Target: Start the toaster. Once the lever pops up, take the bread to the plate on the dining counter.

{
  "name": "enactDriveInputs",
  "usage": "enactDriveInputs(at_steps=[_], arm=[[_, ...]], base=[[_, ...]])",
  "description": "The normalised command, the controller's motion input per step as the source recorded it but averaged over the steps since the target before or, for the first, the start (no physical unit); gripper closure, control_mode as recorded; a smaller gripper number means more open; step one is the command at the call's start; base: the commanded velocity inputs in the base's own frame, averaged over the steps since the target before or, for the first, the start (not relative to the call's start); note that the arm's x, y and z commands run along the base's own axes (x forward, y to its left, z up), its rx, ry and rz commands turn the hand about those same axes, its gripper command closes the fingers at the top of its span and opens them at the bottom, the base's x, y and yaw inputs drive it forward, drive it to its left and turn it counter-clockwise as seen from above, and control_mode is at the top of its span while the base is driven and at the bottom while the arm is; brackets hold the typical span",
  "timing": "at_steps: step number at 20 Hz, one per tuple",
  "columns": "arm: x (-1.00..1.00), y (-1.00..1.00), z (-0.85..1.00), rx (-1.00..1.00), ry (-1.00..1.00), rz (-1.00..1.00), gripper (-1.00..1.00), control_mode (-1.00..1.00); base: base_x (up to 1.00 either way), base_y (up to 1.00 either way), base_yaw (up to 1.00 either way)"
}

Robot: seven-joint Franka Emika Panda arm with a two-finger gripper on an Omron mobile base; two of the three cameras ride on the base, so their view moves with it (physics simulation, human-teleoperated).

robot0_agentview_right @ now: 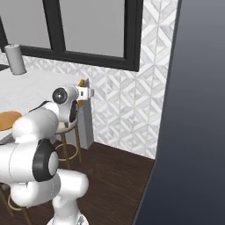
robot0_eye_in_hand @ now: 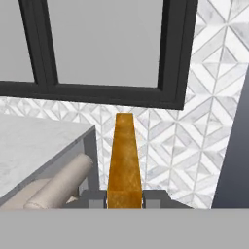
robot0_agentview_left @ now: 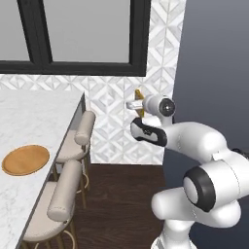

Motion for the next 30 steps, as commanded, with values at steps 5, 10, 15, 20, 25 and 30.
enactDriveInputs(at_steps=[5, 10, 15, 20, 25, 30], arm=[[-0.16, 0.07, 0.40, 0.10, -0.04, 0.57, 1.00, -1.00], [-0.10, 0.36, 0.10, 0.16, 0.17, 0.73, 1.00, -1.00], [0.01, 0.82, -0.27, 0.13, 0.36, 0.59, 1.00, -1.00], [-0.09, 0.74, 0.10, 0.08, 0.21, 0.45, 1.00, -1.00], [-0.12, 0.59, 0.43, 0.00, 0.11, 0.34, 1.00, -1.00], [-0.01, 0.53, 0.52, -0.01, 0.07, 0.28, 1.00, -1.00]], base=[[0.00, 0.00, 0.00], [0.00, 0.00, 0.00], [0.00, 0.00, 0.00], [0.00, 0.00, 0.00], [0.00, 0.00, 0.00], [0.00, 0.00, 0.00]])
